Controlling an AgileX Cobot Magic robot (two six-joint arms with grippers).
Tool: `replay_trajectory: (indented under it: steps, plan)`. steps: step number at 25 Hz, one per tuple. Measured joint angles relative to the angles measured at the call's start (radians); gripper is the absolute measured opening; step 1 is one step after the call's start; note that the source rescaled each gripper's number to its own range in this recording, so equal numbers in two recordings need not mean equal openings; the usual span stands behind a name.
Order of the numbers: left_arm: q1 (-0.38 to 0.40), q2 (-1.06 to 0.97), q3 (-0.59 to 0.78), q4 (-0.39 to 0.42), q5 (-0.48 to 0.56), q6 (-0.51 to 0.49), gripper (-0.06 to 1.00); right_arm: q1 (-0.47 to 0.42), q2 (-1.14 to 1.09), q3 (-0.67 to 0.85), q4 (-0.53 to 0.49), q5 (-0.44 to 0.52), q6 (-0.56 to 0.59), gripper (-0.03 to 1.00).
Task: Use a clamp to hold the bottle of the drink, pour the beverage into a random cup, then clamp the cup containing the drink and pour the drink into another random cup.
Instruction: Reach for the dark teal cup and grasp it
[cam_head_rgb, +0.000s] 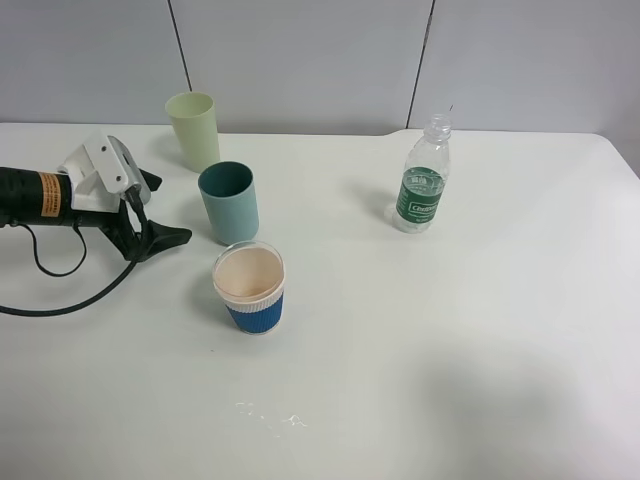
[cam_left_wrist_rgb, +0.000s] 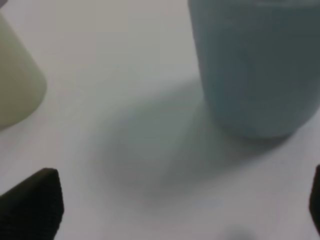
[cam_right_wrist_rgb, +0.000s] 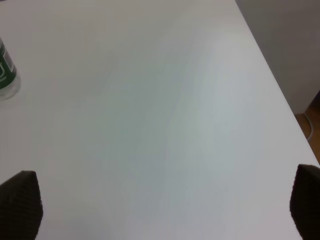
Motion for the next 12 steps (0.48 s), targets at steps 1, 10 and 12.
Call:
replay_trajectory:
  steps: [1, 10, 12]
  plan:
    - [0.000, 0.016, -0.017, 0.010, -0.007, -0.018, 1.00, 0.000, 0.000, 0.000, 0.000, 0.000, 0.000, 0.99]
    - [0.001, 0.060, -0.063, 0.053, -0.033, -0.043, 1.00, 0.000, 0.000, 0.000, 0.000, 0.000, 0.000, 0.99]
    - [0.001, 0.060, -0.063, 0.066, -0.033, -0.027, 1.00, 0.000, 0.000, 0.000, 0.000, 0.000, 0.000, 0.99]
